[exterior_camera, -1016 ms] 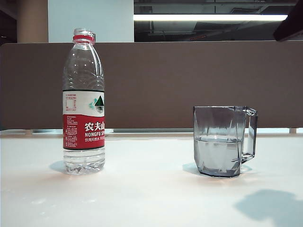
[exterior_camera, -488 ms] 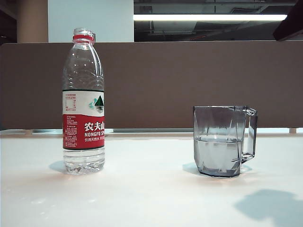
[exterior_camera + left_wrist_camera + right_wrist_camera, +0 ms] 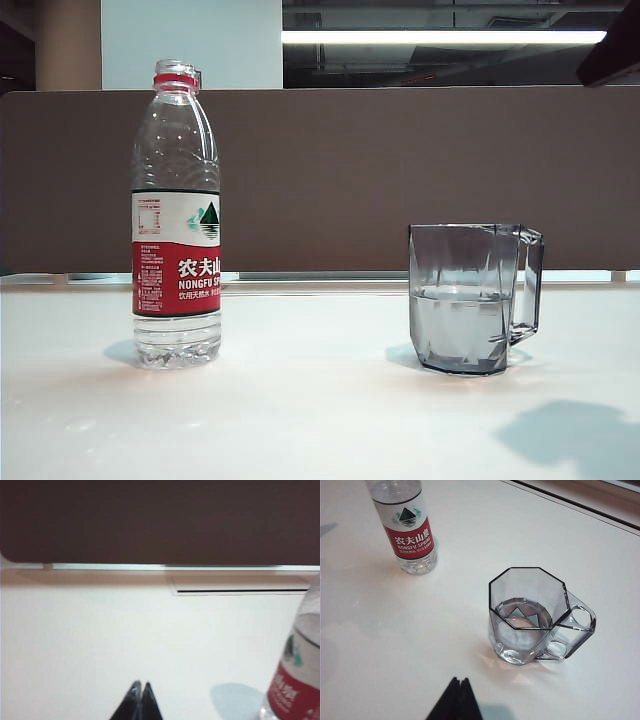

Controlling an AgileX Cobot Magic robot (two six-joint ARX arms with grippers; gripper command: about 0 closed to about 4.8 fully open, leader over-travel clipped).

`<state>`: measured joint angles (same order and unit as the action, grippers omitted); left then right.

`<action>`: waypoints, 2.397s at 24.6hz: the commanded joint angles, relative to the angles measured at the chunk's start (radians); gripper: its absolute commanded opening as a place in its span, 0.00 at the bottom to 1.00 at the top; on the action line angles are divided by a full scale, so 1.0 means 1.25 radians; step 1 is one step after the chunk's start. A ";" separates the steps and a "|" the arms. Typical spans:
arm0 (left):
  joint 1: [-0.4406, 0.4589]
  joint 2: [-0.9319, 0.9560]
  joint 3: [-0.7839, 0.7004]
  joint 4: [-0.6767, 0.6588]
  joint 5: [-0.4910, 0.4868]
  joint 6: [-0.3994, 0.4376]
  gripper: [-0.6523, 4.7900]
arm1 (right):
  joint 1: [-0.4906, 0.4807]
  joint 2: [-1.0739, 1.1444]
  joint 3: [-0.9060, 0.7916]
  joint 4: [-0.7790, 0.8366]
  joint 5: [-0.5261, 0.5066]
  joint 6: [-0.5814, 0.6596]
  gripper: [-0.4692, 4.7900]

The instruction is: Pick up the mineral water bottle with the left hand on the table and pour water into the mug until it's half full.

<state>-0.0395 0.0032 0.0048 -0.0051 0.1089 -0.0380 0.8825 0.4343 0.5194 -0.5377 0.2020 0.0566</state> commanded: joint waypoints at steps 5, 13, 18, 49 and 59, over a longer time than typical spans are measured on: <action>0.001 0.001 0.005 0.002 -0.075 0.001 0.11 | 0.000 -0.001 0.006 0.014 0.002 0.002 0.09; 0.035 0.001 0.005 0.002 -0.054 0.001 0.11 | 0.000 -0.001 0.006 0.014 0.002 0.002 0.09; 0.034 0.001 0.005 0.002 -0.048 0.001 0.11 | 0.000 -0.001 0.006 0.014 0.002 0.002 0.09; 0.034 0.001 0.005 -0.032 -0.078 0.004 0.11 | 0.000 -0.001 0.006 0.014 0.002 0.002 0.09; 0.034 0.001 0.005 -0.032 -0.078 0.003 0.11 | 0.000 -0.001 0.006 0.014 0.002 0.002 0.09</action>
<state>0.0044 0.0032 0.0051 -0.0498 0.0147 -0.0380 0.8825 0.4343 0.5194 -0.5377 0.2020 0.0566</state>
